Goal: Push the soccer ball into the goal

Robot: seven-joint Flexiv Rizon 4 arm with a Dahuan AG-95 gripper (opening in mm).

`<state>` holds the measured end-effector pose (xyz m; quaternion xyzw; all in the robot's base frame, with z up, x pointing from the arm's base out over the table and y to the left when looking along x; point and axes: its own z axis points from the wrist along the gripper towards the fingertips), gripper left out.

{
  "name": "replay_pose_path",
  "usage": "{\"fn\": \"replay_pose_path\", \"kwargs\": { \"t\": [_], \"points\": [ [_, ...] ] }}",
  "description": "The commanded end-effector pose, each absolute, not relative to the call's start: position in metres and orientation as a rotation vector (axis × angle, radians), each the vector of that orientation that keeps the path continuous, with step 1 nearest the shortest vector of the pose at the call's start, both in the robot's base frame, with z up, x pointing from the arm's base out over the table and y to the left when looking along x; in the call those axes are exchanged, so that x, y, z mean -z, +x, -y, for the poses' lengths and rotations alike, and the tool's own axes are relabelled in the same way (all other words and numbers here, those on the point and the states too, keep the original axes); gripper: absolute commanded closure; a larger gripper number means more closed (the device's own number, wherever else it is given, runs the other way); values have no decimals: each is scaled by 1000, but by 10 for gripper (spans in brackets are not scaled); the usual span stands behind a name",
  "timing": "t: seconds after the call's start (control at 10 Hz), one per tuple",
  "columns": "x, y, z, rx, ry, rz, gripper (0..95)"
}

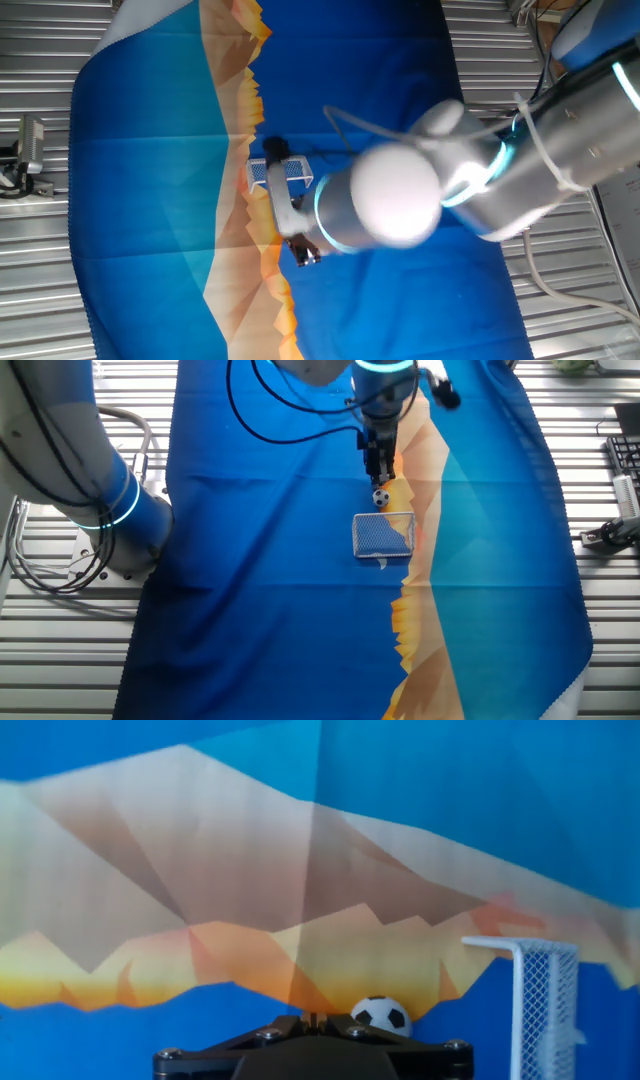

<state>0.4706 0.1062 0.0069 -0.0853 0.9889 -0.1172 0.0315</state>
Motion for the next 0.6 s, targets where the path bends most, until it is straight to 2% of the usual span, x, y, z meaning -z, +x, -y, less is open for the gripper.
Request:
{"fn": "replay_pose_path", "kwargs": {
  "t": [0.1, 0.2, 0.5, 0.6],
  "points": [
    [-9, 471, -104, 5, -68, -3098, 950],
    [-14, 472, -100, -539, 191, -3073, 950],
    [-26, 474, -99, -314, 118, -3112, 950],
    [-26, 474, -99, -313, 119, -3111, 950]
  ]
}}
